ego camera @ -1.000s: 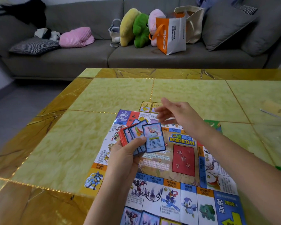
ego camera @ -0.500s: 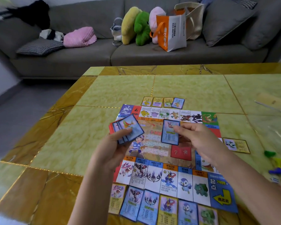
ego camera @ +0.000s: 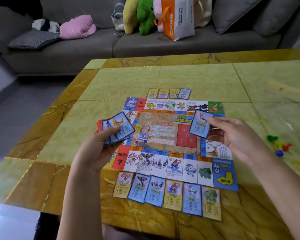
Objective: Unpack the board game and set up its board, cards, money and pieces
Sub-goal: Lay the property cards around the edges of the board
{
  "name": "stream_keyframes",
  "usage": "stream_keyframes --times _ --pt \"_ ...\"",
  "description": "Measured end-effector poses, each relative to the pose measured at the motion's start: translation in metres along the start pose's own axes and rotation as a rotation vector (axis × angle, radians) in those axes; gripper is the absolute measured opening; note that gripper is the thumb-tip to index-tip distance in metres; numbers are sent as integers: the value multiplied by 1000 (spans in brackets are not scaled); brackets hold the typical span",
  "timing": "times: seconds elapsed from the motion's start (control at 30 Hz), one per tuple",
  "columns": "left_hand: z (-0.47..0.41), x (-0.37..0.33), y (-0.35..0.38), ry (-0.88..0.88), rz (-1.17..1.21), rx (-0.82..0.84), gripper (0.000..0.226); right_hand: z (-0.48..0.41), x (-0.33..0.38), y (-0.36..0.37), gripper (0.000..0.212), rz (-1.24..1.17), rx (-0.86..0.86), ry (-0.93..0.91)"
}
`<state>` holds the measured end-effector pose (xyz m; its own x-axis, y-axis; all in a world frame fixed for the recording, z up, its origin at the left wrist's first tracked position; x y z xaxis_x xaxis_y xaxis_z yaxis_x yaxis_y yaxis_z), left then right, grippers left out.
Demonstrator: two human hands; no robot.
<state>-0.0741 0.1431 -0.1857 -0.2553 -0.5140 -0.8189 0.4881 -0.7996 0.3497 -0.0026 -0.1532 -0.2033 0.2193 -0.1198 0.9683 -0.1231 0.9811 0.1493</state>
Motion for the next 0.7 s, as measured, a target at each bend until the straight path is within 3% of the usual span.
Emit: stream_keyframes --times 0.13,0.23,0.33,0.4,0.47,0.7 --pt "1 5 1 21 -87 87 82 10 -1 -19 21 -20 -44 2" --pt "-2 15 11 25 -108 144 96 16 -1 -37 10 -13 -99 -11" --pt "-2 25 24 12 -148 187 86 19 -1 -56 14 -1 -151 -28" --pt "-1 34 33 -3 -184 185 53 20 2 -67 15 -1 -178 -39" --pt "1 41 41 -11 -219 182 35 21 4 -76 16 -13 -201 -48" --pt "9 72 72 -91 -304 224 23 23 3 -93 11 -1 -217 -7"
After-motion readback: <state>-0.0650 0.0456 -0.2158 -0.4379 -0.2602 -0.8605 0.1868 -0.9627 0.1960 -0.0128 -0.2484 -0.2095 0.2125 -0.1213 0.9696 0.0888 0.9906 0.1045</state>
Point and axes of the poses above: each hand's wrist, its own z-axis away from the middle knuckle, its own y-axis out of the palm, x = y × z, the point moved 2 cm from there along -z, towards the middle knuckle, and after that the axes turned 4 degrees about -y, right-handed, at the moved point
